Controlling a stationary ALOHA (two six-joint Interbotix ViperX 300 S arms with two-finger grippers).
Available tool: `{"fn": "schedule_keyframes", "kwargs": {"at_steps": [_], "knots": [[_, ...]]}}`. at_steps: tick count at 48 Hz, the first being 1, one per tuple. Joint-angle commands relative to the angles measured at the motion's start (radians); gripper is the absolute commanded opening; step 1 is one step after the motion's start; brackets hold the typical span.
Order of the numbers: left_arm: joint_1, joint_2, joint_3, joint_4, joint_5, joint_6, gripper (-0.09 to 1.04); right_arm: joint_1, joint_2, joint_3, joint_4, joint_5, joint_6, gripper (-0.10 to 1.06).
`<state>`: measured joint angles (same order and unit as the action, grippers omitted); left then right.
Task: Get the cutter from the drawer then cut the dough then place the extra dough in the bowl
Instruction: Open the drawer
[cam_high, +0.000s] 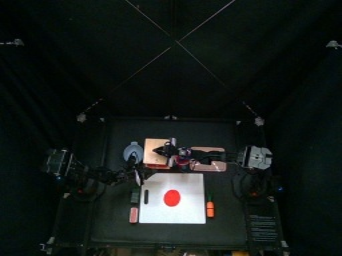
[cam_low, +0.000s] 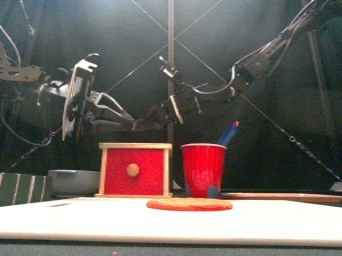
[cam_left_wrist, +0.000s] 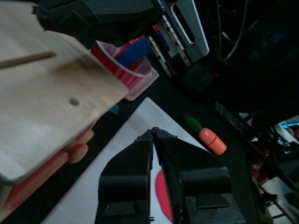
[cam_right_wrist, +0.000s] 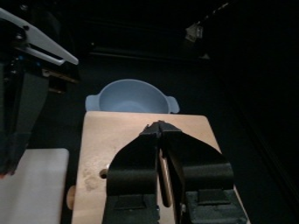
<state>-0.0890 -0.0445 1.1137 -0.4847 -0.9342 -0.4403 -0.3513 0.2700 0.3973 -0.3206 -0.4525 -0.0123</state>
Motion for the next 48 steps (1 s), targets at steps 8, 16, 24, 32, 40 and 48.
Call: {"fn": "schedule_keyframes", "kwargs": {"at_steps": [8,16,24,32,40,48], "knots": [[-0.012,0.057,-0.037,-0.012,0.008,-0.166,0.81,-0.005,0.037,-0.091,-0.049,0.106,0.002,-0.04],[-0.009,0.067,-0.038,-0.103,0.018,-0.23,0.85,-0.005,0.046,-0.092,-0.064,0.166,0.002,-0.04],[-0.009,0.094,-0.049,-0.224,0.058,-0.236,0.85,0.003,0.049,-0.084,-0.081,0.184,0.003,-0.04],[-0.005,0.121,-0.066,-0.247,0.061,-0.235,0.85,0.018,0.06,-0.087,-0.098,0.187,0.003,-0.04],[0.005,0.149,-0.091,-0.247,0.061,-0.235,0.85,0.028,0.061,-0.094,-0.101,0.192,0.003,-0.04],[0.029,0.172,-0.11,-0.244,0.061,-0.232,0.85,0.029,0.061,-0.092,-0.101,0.192,0.003,-0.04]]}}
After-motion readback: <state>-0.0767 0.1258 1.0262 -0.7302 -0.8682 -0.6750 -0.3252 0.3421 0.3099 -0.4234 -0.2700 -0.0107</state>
